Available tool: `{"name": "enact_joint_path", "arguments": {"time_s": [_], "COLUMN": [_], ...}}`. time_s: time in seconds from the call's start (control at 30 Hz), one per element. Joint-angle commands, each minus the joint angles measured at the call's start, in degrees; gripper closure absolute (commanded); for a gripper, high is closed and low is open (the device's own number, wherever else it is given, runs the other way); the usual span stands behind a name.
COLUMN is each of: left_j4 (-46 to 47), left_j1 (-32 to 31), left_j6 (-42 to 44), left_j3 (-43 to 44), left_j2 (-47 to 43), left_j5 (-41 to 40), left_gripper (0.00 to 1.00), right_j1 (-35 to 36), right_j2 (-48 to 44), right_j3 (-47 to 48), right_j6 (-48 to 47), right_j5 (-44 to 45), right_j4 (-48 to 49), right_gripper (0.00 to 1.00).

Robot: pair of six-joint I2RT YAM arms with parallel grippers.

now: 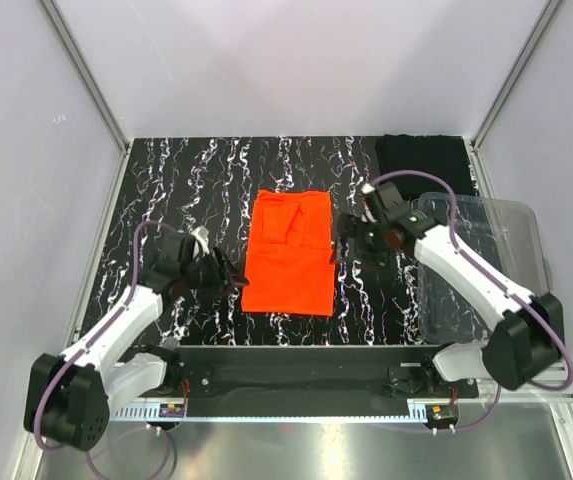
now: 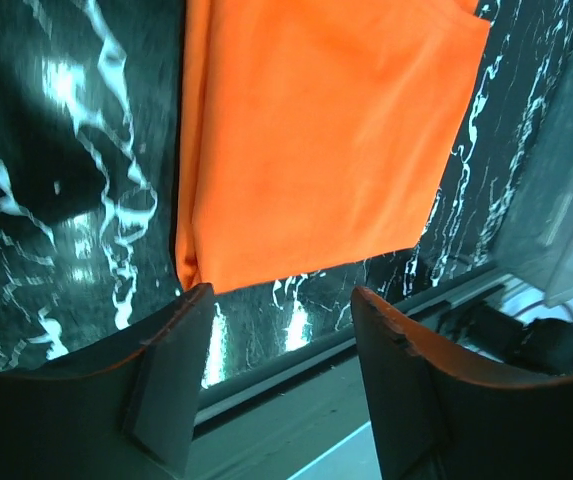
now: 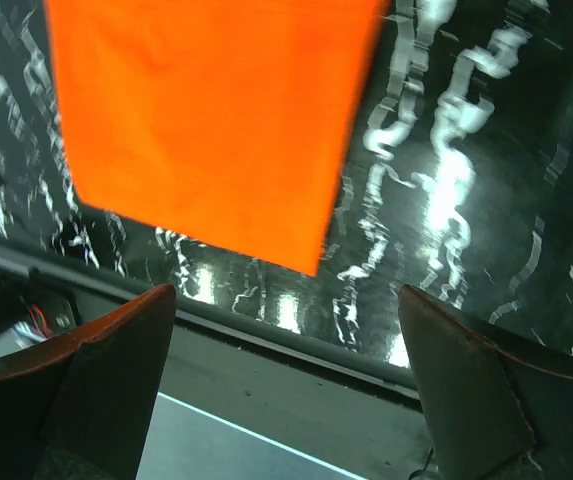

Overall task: Fold and stack the t-shirts
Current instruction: Fold the tshirt

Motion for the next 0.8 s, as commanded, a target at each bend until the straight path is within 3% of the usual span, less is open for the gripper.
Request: {"name": "enact_joint_path", "arguments": {"time_s": [0.0, 0.13, 0.3, 0.77], "left_j4": [6.87, 8.47, 10.22, 8.64], "left_j1": [-0.47, -0.91, -1.35, -4.16], "left_j6": [-10.42, -17.64, -24.06, -32.51], "left_j3": [-5.30, -9.71, -13.50, -18.07], "left_j2": [-3.97, -6.79, -7.24, -6.98], "left_j5": [1.60, 1.00, 0.64, -3.40], "left_gripper": [0.40, 0.42, 0.43, 0.42], "right_j1": [-5.11, -4.17, -0.39, 3.22], "right_j2": [-3.62, -11.42, -15.93, -15.32], "right_j3": [-6.78, -17.48, -28.23, -31.32], "right_j6": [7.11, 18.61, 32.59, 28.48], "right_j5": [-3.17, -12.40, -14.45, -13.48], "right_j4": [0.82, 11.09, 26.75, 26.77], "right_gripper": [0.00, 0.02, 0.21, 0.23]}}
